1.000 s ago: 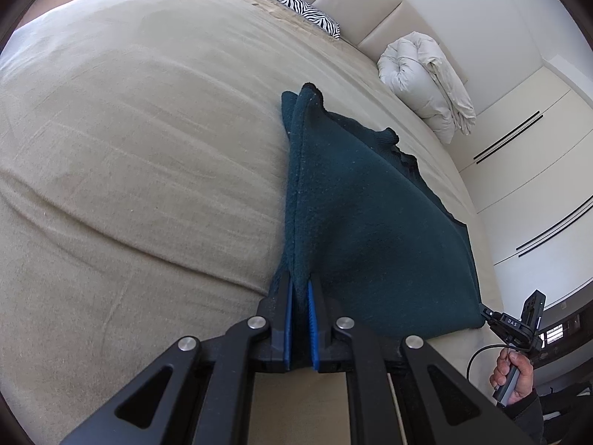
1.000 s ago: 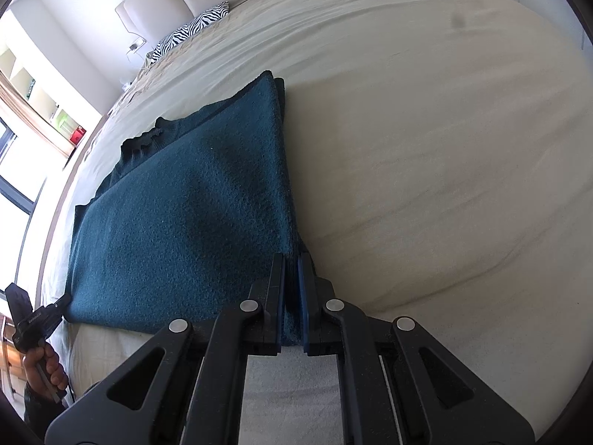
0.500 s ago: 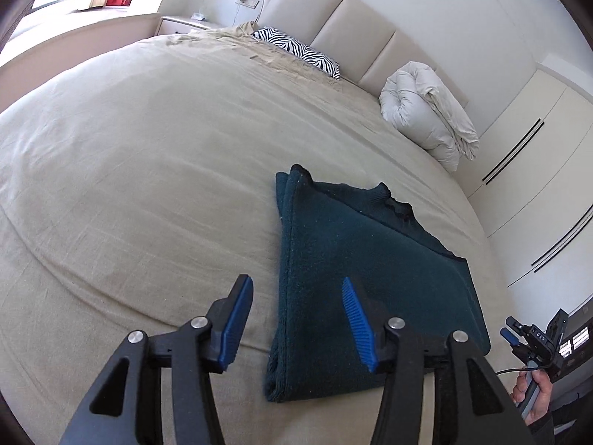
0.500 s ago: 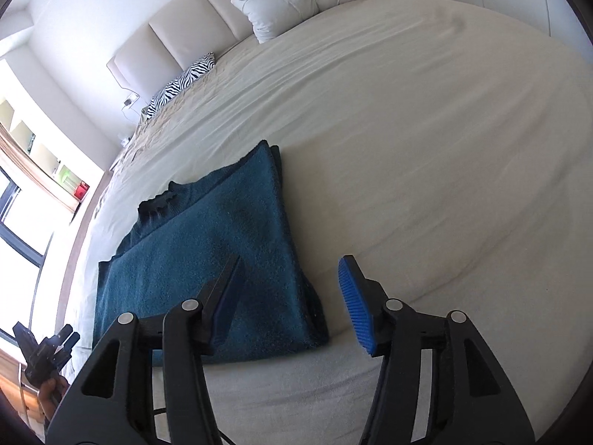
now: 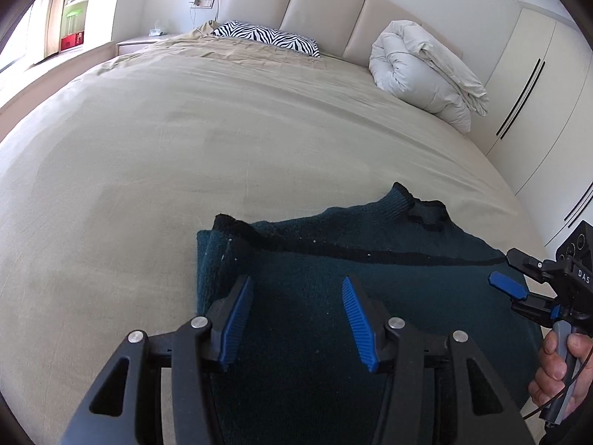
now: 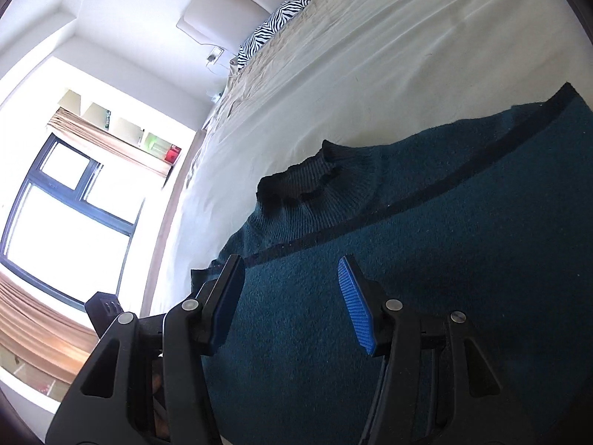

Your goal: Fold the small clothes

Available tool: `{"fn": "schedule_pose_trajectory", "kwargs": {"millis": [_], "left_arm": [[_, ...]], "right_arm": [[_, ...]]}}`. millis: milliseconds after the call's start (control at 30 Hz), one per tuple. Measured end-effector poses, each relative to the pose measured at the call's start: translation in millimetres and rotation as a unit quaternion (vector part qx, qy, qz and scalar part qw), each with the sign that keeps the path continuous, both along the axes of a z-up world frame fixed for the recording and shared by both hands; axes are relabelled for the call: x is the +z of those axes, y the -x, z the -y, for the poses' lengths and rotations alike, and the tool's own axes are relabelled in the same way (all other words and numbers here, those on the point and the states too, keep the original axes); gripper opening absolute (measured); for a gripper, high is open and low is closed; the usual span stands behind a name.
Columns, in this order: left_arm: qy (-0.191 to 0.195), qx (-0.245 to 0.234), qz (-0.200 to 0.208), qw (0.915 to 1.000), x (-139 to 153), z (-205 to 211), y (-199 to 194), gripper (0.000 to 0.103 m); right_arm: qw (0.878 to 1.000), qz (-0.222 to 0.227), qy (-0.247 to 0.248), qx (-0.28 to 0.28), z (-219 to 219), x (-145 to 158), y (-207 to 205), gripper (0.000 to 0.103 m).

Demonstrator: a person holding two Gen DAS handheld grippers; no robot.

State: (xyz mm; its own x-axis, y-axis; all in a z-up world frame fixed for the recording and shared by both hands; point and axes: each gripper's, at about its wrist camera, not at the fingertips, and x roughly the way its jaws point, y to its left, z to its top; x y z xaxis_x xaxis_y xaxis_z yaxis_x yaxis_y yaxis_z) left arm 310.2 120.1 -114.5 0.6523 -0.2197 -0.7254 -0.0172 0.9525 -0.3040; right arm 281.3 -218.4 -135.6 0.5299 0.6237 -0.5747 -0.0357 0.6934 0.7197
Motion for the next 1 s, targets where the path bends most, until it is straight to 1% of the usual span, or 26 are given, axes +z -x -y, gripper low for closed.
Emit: {"fn": "schedule_pose_trajectory", "kwargs": {"millis": [33, 67, 100, 167, 233, 300, 333, 367, 400, 433, 533, 567, 633, 667, 700, 733, 767, 800, 867, 933, 967, 1000], "left_arm": [[0.002, 0.004, -0.005, 1.0, -4.8, -3.9, -5.5, 0.053], [0.007, 0.006, -0.009, 0.9999, -8.8, -7.7, -9.9, 0.053], [0.013, 0.006, -0.007, 0.9999, -11.6, -11.0, -12.2, 0.053], [0.019, 0.004, -0.004, 0.9998, -13.4, -14.0, -15.7, 0.053], [0.022, -0.002, -0.001, 0.9998, -15.5, -15.5, -18.3, 0.053], [0.032, -0.004, -0.001, 0.9995, -17.9, -18.8, -20.8, 0.053], [0.037, -0.004, -0.001, 0.9993, -18.1, -20.6, -23.0, 0.053], [0.041, -0.005, -0.001, 0.9992, -18.6, -21.9, -24.0, 0.053], [0.044, -0.005, -0.001, 0.999, -19.1, -22.9, -24.6, 0.053], [0.048, -0.006, -0.001, 0.9988, -19.6, -24.0, -25.0, 0.053], [0.071, -0.006, -0.001, 0.9975, -18.8, -31.1, -24.6, 0.053], [0.071, -0.005, -0.001, 0.9974, -16.7, -32.9, -22.8, 0.053], [0.049, 0.003, 0.0, 0.9988, -8.0, -30.7, -12.6, 0.051], [0.04, 0.006, 0.003, 0.9992, -1.9, -27.8, -3.5, 0.051], [0.046, 0.005, 0.008, 0.9989, 4.5, -23.5, 8.3, 0.051], [0.061, -0.004, 0.016, 0.998, 10.5, -16.3, 21.8, 0.052], [0.071, -0.019, 0.022, 0.9971, 15.1, -5.1, 35.7, 0.053], [0.07, -0.037, 0.026, 0.9965, 18.0, 9.9, 50.1, 0.055], [0.051, -0.062, 0.025, 0.9964, 15.8, 37.2, 71.4, 0.059], [0.019, -0.072, 0.004, 0.9972, 1.8, 56.6, 81.7, 0.061], [0.003, -0.067, -0.011, 0.9977, -7.0, 60.2, 82.6, 0.061], [-0.004, -0.069, -0.015, 0.9975, -12.7, 61.5, 83.6, 0.06]], "right_arm": [[1.0, -0.007, -0.001, -0.013, 3.8, -7.4, -7.4, 0.052], [0.999, -0.012, -0.001, -0.032, 13.6, -16.4, -11.3, 0.048], [0.999, -0.013, -0.014, -0.045, 25.8, -23.4, -14.9, 0.045], [0.996, -0.018, -0.048, -0.067, 52.3, -35.8, -18.2, 0.025], [0.993, -0.019, -0.074, -0.09, 82.3, -46.2, -15.3, 0.017], [0.989, -0.011, -0.077, -0.124, 109.9, -50.7, -9.0, 0.017], [0.986, -0.006, -0.095, -0.135, 123.0, -53.6, -7.2, 0.016], [0.984, -0.003, -0.1, -0.15, 134.7, -53.8, -4.6, 0.016], [0.981, 0.0, -0.092, -0.169, 145.2, -52.6, -2.4, 0.016], [0.979, 0.004, -0.095, -0.182, 155.5, -52.7, -0.8, 0.016], [0.969, -0.007, -0.094, -0.228, 180.7, -53.2, 3.7, 0.017], [0.967, -0.012, -0.082, -0.241, 185.0, -48.5, 7.0, 0.019], [0.965, -0.012, -0.059, -0.254, 184.9, -33.9, 17.8, 0.02], [0.967, -0.007, -0.056, -0.249, 179.8, -25.4, 24.2, 0.021], [0.97, 0.003, -0.061, -0.236, 170.6, -16.9, 31.5, 0.021], [0.974, 0.017, -0.069, -0.214, 158.9, -8.6, 40.1, 0.021], [0.98, 0.025, -0.073, -0.183, 140.3, -2.4, 46.8, 0.021], [0.986, 0.027, -0.076, -0.145, 118.5, 5.2, 57.1, 0.021], [0.993, 0.025, -0.097, -0.069, 62.4, 1.3, 67.7, 0.021], [0.992, 0.012, -0.125, -0.006, 14.9, -13.2, 80.0, 0.021], [0.992, -0.002, -0.125, 0.022, -6.5, -22.6, 84.8, 0.021], [0.993, -0.015, -0.113, 0.037, -21.7, -33.1, 88.0, 0.021]]}}
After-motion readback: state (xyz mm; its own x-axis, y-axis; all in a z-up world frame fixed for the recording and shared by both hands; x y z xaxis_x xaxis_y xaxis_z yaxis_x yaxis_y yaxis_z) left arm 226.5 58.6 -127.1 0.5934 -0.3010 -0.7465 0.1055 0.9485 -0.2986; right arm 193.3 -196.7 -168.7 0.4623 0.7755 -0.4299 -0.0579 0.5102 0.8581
